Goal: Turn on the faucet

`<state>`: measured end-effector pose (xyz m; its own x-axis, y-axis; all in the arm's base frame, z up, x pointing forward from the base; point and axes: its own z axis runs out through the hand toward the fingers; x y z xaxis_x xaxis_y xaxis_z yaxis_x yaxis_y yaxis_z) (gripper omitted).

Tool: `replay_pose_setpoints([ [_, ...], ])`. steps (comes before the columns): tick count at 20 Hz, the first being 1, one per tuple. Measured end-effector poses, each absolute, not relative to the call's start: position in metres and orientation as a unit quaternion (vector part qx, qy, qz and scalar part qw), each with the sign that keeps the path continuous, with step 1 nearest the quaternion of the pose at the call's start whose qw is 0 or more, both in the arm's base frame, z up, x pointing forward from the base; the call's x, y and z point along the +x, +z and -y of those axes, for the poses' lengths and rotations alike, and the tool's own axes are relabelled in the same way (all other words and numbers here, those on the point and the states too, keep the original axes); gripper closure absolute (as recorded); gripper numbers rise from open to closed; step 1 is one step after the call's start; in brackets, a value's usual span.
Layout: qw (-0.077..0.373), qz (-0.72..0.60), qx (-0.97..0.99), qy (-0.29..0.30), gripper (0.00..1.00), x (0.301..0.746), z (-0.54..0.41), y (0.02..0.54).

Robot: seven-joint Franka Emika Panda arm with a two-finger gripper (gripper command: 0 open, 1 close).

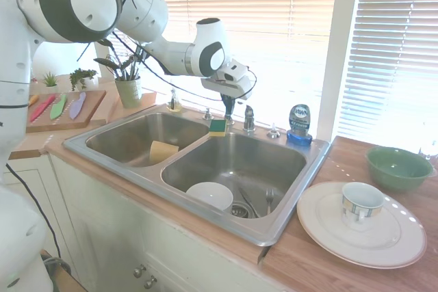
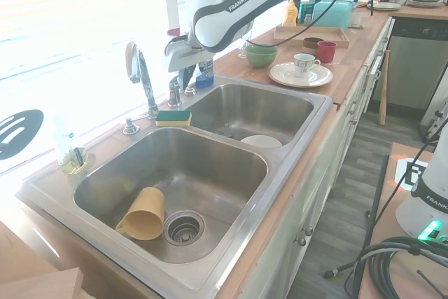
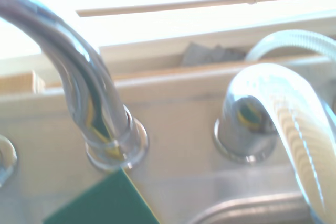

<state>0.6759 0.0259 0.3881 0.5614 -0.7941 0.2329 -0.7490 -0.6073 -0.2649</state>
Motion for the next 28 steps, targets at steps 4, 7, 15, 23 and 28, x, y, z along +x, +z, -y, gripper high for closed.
replay_pose_setpoints([
  [4, 0.033, -0.449, -0.886, -0.111, 1.0, 0.668, -0.019, 0.374],
  [7, 0.012, -0.459, -0.886, -0.063, 1.0, 0.666, -0.014, 0.366],
  [15, 0.01, -0.467, -0.883, -0.047, 1.0, 0.67, -0.008, 0.366],
  [23, 0.036, -0.482, -0.869, -0.104, 1.0, 0.705, 0.005, 0.383],
  [28, 0.045, -0.487, -0.864, -0.118, 1.0, 0.732, 0.004, 0.389],
])
